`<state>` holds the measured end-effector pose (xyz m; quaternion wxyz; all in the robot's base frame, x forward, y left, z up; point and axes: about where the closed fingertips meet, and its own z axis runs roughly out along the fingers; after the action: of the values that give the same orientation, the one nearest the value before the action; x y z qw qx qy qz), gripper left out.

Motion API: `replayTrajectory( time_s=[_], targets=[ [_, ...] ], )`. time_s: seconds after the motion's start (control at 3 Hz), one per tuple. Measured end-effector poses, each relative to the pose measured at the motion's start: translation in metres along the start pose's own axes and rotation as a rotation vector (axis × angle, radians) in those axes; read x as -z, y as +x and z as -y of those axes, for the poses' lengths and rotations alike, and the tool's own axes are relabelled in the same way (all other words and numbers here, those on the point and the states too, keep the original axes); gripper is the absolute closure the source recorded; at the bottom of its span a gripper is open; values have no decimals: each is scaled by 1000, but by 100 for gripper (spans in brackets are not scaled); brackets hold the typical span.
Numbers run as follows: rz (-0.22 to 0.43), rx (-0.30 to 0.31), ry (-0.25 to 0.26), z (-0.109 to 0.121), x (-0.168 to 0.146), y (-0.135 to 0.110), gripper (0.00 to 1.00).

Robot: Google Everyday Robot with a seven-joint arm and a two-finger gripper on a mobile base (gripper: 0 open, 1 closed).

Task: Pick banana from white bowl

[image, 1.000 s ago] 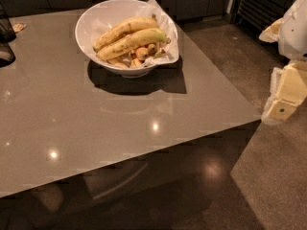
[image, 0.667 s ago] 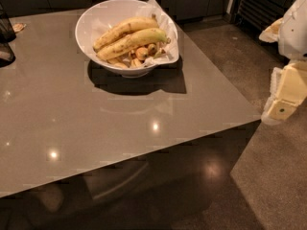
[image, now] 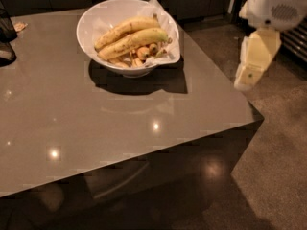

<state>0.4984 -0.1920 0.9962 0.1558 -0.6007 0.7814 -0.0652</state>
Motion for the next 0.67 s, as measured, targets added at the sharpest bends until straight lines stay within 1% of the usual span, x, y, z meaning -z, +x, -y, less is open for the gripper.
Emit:
replayTrajectory(
  time_s=[0.33,0.67],
  targets=[
    [-15,55,0,31,-8,-33,0],
    [8,67,22,37,-5,-45,0]
  ],
)
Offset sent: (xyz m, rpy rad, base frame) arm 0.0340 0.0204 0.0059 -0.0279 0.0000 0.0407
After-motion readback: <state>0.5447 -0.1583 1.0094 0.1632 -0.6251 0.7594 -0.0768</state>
